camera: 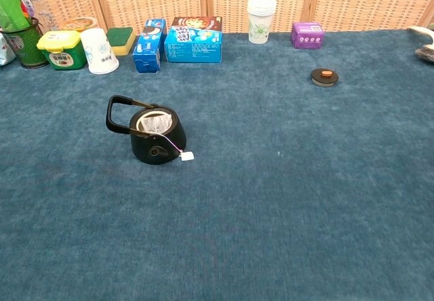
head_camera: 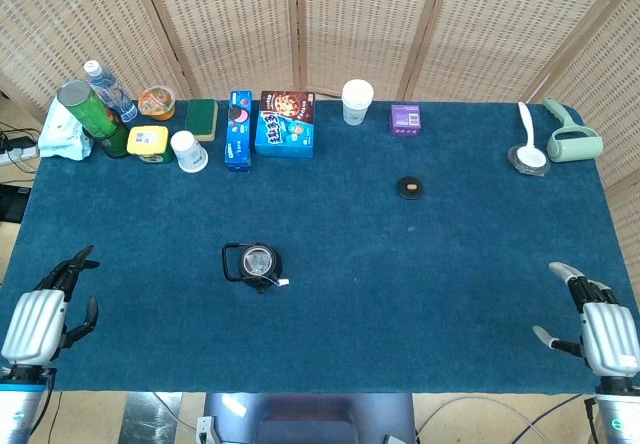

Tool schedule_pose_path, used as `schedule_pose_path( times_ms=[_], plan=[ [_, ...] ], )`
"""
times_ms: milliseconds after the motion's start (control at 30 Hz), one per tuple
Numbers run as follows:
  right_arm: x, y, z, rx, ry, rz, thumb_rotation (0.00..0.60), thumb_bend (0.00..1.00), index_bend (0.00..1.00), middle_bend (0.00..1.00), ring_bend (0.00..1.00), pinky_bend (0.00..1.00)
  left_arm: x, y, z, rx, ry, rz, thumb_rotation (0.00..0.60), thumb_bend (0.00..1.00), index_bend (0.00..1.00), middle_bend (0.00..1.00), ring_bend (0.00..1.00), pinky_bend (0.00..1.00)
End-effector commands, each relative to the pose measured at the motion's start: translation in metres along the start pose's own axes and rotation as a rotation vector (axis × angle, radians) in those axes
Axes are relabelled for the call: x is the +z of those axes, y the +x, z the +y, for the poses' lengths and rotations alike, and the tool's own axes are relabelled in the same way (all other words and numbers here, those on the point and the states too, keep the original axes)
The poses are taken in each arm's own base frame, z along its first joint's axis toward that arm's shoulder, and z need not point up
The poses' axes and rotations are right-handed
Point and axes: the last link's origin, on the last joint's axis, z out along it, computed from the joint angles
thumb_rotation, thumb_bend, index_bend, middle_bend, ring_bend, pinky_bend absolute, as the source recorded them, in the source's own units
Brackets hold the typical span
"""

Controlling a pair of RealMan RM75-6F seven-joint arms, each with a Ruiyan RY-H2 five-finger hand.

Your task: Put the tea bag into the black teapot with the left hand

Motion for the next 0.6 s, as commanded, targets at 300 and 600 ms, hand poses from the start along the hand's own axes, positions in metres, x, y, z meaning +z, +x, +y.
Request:
schedule_pose_path(
  times_ms=[300, 600],
  plan=[
    [0.0033, -0.0019, -0.0021, -0.001, 0.005, -0.012, 0.6, 0.1, 0.18, 0.22, 0.3, 0.23, 0.0008, -0.0009, -0.0018, 0.0, 0.009, -0.011, 0.6, 0.64, 0.0, 0.24, 0.16, 0.28],
    [-0.0018, -0.0003, 0.001, 0.0, -0.013, -0.012, 0.6, 0.1, 0.18, 0.22, 0.3, 0.23, 0.0034, -0.0009, 0.0012, 0.001, -0.009, -0.016, 0.6, 0.65, 0.0, 0.24, 0.16, 0.27]
  ],
)
